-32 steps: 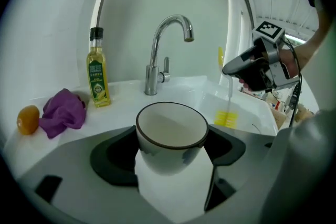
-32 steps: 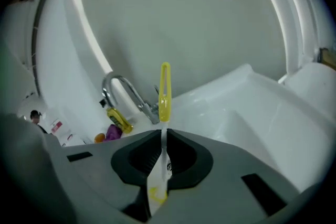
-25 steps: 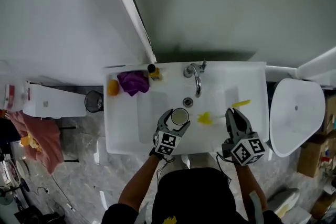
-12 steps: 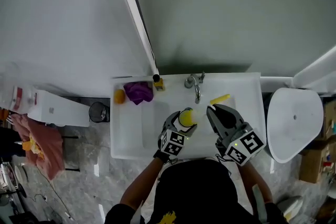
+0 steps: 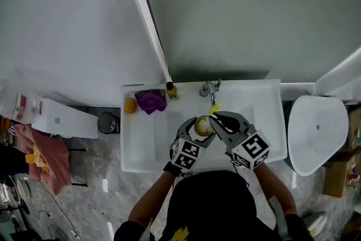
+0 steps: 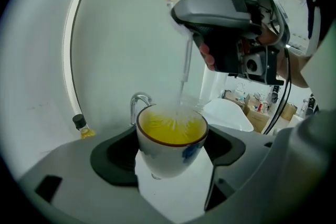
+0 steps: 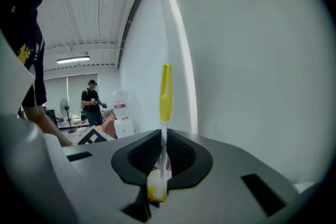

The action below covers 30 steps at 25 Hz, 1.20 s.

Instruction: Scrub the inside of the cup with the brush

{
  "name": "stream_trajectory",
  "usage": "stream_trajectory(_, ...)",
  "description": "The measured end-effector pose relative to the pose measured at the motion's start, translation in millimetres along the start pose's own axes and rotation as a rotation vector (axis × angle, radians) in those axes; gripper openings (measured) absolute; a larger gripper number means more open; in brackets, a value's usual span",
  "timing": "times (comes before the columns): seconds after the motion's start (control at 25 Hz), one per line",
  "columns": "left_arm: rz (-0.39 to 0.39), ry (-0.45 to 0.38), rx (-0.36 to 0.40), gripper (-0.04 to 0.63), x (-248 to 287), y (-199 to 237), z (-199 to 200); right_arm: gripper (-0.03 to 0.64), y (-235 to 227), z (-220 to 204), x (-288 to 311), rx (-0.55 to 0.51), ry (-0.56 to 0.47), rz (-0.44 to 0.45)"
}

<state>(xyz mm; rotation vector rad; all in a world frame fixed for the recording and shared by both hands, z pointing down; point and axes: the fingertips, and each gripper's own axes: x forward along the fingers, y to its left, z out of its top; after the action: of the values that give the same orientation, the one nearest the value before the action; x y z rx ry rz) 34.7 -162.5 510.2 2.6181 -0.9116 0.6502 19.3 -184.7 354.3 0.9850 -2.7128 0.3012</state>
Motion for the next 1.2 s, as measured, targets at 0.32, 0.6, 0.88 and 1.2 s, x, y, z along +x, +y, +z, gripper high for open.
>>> stream_trajectory(0.32,-0.029,0.06,0.044,0.4,8,-1,-1,0.055,35,25,5,-0.153,0.03,0.069)
stream_trajectory(0.6,-0.07,-0.016,0.022,0.399,-5,-10,20,0.057,-7,30,5,-0.112,0.001,0.043)
stream_trajectory(0.88,-0.049,0.003,-0.001,0.399,-11,16,21,0.054,24,17,-11,-0.085,0.017,0.128)
stream_trajectory(1.2,-0.087,0.017,0.083,0.399,-1,-16,14,0.054,32,29,15,-0.209,0.022,0.091)
